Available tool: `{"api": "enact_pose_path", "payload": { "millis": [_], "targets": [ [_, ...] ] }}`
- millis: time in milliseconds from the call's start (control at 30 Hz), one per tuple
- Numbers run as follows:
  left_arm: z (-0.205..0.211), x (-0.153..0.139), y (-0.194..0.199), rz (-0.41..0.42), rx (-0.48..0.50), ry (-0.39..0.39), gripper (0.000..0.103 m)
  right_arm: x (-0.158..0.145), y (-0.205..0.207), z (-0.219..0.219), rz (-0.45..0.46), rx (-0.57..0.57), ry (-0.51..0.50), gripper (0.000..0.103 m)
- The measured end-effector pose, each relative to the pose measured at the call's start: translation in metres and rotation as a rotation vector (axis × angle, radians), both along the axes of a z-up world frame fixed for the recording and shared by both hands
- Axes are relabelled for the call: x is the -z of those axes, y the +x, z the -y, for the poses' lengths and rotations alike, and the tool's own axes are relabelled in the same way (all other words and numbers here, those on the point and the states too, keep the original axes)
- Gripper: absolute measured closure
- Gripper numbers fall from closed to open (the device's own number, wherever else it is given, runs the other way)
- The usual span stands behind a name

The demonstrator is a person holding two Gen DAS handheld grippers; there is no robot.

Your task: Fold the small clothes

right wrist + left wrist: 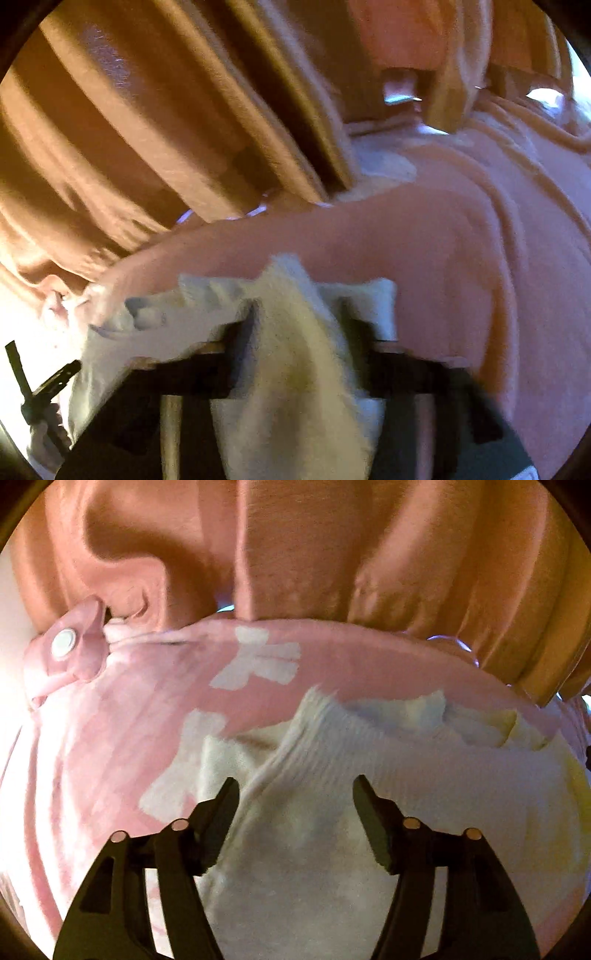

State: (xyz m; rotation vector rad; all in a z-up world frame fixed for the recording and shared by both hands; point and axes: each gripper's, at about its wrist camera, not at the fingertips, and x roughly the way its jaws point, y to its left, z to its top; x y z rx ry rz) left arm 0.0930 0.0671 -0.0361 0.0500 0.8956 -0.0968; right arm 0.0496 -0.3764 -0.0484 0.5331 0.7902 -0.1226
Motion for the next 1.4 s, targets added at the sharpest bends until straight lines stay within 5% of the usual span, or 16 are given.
{"api": "enact_pose_path", "payload": {
  "millis": [433,567,600,633,667,700,767,867,933,1033,1200,1267,1400],
  "targets": [
    [0.022,0.004,0.029,0.014,0.004,0.076,0.030,0.016,0.022,0.007,-0.084,-0.025,-0.070,0.041],
    [0.012,0.019,0.047,-0.050,-0.030,0.051,0.019,0.028,0.028,0.000,-0.123,-0.064,-0.081,0.041],
    [0.011,0.023,0.050,-0.064,-0.034,0.037,0.019,0.027,0.029,-0.003,-0.121,-0.075,-0.094,0.044],
    [0.008,0.028,0.055,-0.085,-0.035,0.011,0.019,0.026,0.030,-0.006,-0.113,-0.095,-0.093,0.059],
    [0.005,0.031,0.058,-0.093,-0.043,-0.007,0.022,0.026,0.031,-0.008,-0.102,-0.117,-0.076,0.085],
    [0.004,0.032,0.059,-0.092,-0.044,-0.027,0.029,0.025,0.031,-0.009,-0.096,-0.123,-0.066,0.094],
    [0.000,0.031,0.061,-0.092,-0.021,-0.086,0.062,0.012,0.028,-0.011,-0.038,-0.124,-0.062,0.094],
    [-0.002,0.018,0.062,-0.048,-0.016,-0.107,0.079,-0.017,0.015,-0.006,0.094,-0.102,-0.060,0.095],
    [0.001,0.015,0.065,-0.016,-0.015,-0.043,0.079,-0.017,0.016,0.002,0.105,-0.072,-0.064,0.095],
    [0.003,0.033,0.075,-0.065,-0.012,0.008,0.079,0.037,0.041,0.006,-0.127,-0.085,-0.082,0.094],
    [-0.003,0.018,0.068,-0.026,-0.036,-0.031,0.078,0.014,0.022,0.010,-0.035,-0.034,-0.039,0.086],
    [-0.002,0.001,0.053,0.027,-0.033,-0.038,0.076,-0.006,0.007,-0.003,0.009,-0.022,-0.113,0.086],
    [0.007,-0.019,0.020,0.066,0.021,-0.090,0.062,-0.030,-0.012,-0.060,0.077,-0.196,-0.078,0.086]
  ]
}}
